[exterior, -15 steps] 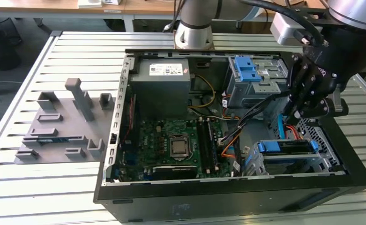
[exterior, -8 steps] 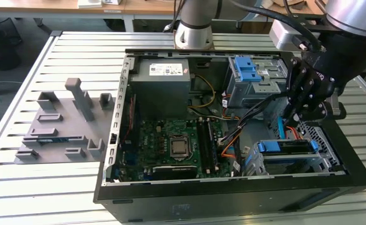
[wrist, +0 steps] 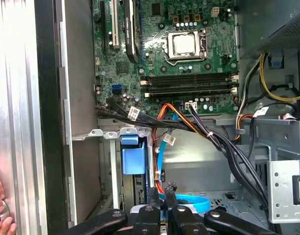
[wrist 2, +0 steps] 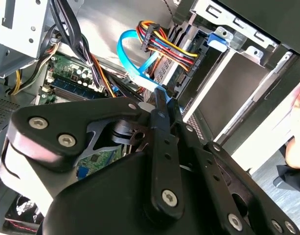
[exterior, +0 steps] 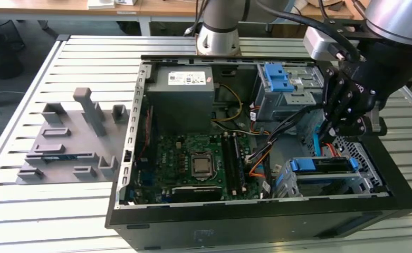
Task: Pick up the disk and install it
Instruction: 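Insert the second disk wire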
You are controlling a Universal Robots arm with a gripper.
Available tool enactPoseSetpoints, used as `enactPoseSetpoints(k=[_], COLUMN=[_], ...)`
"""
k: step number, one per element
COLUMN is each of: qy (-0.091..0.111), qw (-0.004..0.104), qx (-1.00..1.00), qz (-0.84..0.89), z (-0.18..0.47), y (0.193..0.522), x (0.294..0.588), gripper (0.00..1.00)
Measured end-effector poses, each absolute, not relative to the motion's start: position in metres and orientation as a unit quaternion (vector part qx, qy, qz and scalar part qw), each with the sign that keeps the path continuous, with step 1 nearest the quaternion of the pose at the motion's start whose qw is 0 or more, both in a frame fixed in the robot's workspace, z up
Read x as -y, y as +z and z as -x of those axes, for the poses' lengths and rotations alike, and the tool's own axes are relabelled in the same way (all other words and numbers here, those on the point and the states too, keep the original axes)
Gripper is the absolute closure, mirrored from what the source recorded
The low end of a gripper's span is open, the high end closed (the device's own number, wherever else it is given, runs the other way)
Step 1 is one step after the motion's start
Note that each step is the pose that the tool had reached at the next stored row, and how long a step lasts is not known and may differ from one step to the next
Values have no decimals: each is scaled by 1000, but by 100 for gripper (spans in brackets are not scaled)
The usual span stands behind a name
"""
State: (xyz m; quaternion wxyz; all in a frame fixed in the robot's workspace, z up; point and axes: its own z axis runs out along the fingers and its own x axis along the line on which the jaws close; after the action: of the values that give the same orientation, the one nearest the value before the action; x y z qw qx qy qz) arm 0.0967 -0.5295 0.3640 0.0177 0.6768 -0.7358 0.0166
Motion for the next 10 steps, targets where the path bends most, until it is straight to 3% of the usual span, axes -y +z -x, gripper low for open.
enactPoseSetpoints(k=[4, 10], qy=[6, 1], qw=[8, 3], qx=[736, 736], qz=[-677, -677], z=[-97, -97], y=[362, 357], x=[531, 538], gripper=[84, 84])
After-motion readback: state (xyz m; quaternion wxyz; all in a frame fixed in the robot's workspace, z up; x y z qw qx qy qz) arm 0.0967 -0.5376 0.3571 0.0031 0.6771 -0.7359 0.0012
